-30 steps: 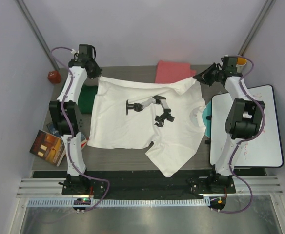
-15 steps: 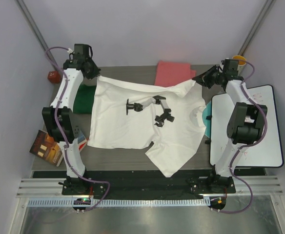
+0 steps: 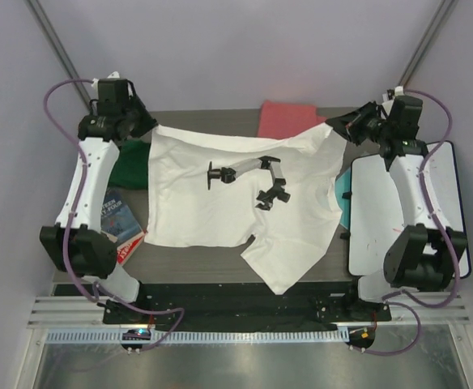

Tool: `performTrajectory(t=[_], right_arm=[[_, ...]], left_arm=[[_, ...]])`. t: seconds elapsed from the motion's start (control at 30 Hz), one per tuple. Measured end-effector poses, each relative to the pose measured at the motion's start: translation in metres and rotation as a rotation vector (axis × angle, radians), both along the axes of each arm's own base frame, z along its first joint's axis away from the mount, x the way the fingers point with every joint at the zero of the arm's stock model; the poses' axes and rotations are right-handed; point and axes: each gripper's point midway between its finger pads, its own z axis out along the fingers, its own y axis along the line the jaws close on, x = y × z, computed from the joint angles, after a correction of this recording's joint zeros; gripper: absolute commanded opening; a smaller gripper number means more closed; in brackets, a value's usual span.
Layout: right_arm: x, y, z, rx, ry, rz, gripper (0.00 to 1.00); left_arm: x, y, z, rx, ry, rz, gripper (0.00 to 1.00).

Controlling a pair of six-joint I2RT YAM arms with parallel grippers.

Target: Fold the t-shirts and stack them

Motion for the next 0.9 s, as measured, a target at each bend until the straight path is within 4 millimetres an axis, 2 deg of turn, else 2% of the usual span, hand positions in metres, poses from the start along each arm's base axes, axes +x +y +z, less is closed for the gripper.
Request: performTrajectory(t=[0.23,0.33,0.43,0.53,0.63,0.73,0.8,0.9], right_arm=[[-0.089,0.014,0.089,-0.038,-0.253,-0.001,0.01],[-0.127,0.016,0.13,-0.072,-0.388,-0.032,0.01],[-0.155,0.012,0.16,-0.112,-0.47,-0.095,0.01],[-0.161,0.01,0.179,-0.13,-0.498,-0.116,0.01],[-0.158,0.006,0.191,-0.15,-0.505,-0.129,0.01],[-0.153,0.001,0.198,-0.194,-0.484,-0.148,0.01],[-0.156,-0.005,0.211,-0.243,-0.487,-0.176,0.01],[-0.176,-0.011,0.239,-0.301,-0.547,-0.223,0.01]], left_arm=[[-0.097,0.009,0.055,-0.007,-0.192,0.0,0.0],[-0.123,0.016,0.089,-0.002,-0.292,0.026,0.0],[-0.132,0.021,0.116,-0.003,-0.361,0.055,0.0],[-0.13,0.021,0.125,-0.016,-0.376,0.066,0.0],[-0.121,0.02,0.118,-0.022,-0.346,0.072,0.0],[-0.12,0.023,0.111,-0.008,-0.312,0.09,0.0],[-0.125,0.028,0.118,0.006,-0.315,0.111,0.0],[-0.137,0.036,0.145,0.016,-0.385,0.146,0.0]])
